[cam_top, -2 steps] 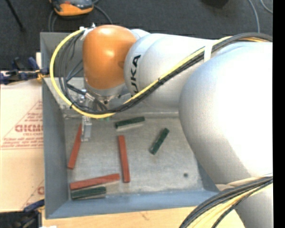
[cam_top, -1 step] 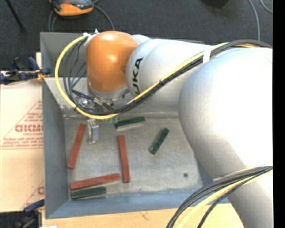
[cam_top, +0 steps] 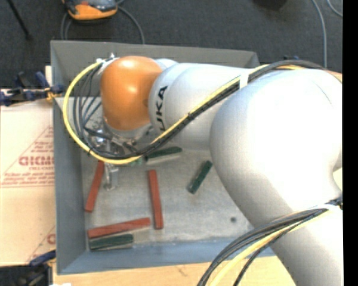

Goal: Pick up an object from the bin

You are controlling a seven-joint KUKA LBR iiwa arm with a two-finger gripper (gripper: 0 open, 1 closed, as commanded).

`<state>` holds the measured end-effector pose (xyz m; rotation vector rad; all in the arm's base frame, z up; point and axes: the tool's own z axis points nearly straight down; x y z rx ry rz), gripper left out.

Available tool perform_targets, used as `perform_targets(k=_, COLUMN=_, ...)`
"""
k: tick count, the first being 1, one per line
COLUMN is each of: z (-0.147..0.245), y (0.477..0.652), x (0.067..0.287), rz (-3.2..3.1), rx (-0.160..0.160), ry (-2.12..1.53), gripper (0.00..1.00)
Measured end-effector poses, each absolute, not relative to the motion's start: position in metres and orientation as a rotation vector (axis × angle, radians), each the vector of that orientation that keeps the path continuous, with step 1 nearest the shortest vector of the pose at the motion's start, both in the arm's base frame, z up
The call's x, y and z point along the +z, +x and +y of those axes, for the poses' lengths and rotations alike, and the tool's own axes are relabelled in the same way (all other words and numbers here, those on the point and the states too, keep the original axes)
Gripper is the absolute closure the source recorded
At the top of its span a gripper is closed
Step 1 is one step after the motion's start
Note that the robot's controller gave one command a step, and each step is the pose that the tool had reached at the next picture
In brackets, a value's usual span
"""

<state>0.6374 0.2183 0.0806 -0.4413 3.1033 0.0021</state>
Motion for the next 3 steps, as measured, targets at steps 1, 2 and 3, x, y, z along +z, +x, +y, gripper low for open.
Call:
perform_targets(k=1, z=0.225, y=0.64, x=0.065, rz=3.005, rx=0.0, ry=-0.889, gripper=1.0)
perform_targets(k=2, z=0.226, y=0.642, x=0.071, rz=2.972, rx=0.0, ry=-1.001, gripper=1.0)
perform_targets(k=3, z=0.207, y=0.566, x=0.171, rz=3.005, rx=0.003, ry=-0.906, gripper=1.0)
